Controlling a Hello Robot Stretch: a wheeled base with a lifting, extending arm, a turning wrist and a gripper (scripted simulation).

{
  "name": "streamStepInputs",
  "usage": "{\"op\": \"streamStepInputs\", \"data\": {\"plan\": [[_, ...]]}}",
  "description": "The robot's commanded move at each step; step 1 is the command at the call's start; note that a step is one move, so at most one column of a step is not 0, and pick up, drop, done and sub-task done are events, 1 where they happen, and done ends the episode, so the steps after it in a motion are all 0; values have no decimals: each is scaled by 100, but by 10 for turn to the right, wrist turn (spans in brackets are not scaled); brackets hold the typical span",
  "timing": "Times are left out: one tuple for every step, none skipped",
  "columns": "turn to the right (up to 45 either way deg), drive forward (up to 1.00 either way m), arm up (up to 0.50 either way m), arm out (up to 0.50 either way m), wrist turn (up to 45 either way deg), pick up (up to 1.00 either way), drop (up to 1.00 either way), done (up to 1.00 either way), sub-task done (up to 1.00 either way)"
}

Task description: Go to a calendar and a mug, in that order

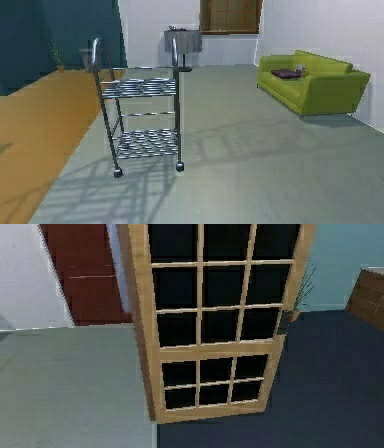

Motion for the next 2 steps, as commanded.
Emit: {"op": "streamStepInputs", "data": {"plan": [[210,0,0,0,0,0,0,0,0],[0,100,0,0,0,0,0,0,0]]}}
